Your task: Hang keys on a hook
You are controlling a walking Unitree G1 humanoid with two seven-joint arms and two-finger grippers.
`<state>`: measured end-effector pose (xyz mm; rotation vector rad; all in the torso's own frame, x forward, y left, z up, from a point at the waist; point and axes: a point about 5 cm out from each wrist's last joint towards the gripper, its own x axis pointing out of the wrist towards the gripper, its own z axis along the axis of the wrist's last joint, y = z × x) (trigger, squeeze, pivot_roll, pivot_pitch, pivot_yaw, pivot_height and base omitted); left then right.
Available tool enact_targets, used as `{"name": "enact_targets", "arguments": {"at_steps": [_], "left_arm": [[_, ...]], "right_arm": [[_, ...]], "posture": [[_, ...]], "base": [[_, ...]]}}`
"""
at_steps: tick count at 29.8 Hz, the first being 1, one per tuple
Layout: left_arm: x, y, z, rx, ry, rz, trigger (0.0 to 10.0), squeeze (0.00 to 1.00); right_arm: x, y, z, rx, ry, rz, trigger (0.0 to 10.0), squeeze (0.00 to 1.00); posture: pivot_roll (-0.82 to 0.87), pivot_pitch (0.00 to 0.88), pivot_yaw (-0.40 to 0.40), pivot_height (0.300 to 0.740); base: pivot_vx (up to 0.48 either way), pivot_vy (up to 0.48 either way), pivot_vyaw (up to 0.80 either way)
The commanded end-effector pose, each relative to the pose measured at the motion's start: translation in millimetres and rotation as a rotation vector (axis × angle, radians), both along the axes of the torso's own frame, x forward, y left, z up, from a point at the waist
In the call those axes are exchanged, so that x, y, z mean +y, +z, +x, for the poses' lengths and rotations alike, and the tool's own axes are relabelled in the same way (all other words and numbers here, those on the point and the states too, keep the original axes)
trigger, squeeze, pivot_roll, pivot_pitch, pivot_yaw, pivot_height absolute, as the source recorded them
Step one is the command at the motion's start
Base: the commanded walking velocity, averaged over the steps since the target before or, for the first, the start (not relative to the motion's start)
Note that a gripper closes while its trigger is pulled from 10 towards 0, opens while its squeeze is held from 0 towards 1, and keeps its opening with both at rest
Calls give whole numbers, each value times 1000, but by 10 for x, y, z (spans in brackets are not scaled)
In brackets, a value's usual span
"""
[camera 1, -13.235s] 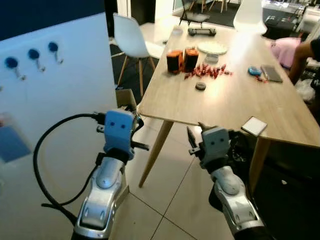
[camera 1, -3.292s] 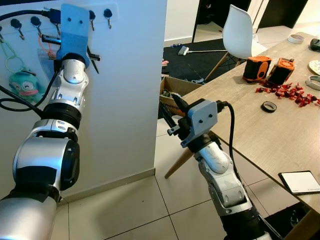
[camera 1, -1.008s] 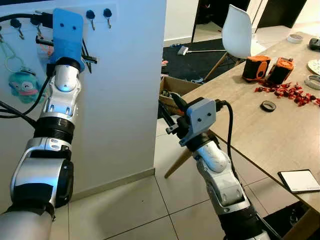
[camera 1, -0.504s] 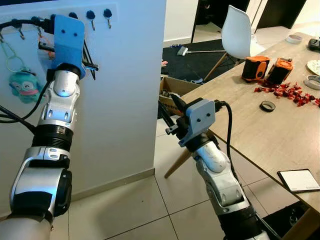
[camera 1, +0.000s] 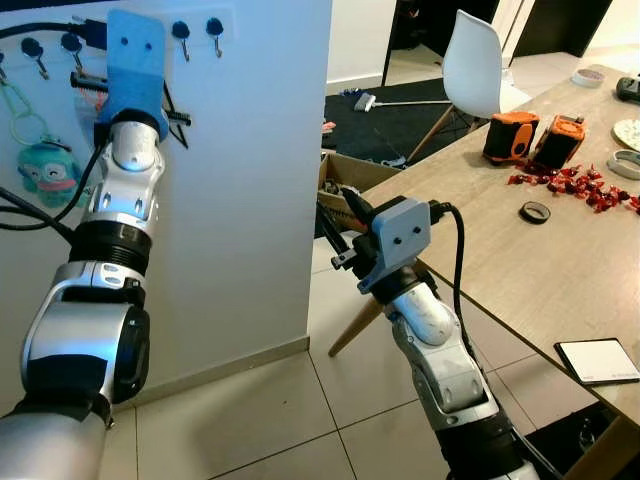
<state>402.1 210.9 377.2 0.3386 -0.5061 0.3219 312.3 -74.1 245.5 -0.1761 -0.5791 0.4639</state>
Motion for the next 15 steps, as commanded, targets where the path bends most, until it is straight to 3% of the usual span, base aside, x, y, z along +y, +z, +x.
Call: {"name": "enact_targets", "arguments": {"at_steps": [1,15], "left_arm": [[-34,47,1,-16,0,19,10000,0],[-169,3,79,15,-17,58,10000,0]], "right_arm": [[5,-45,-10,9,-1,-8,10000,0],[20,-37,-12,3,1,-6,10000,0]], "posture": [[13,208,48,740],[13,201,53,740]], "base": [[0,0,0],[0,0,0]]}}
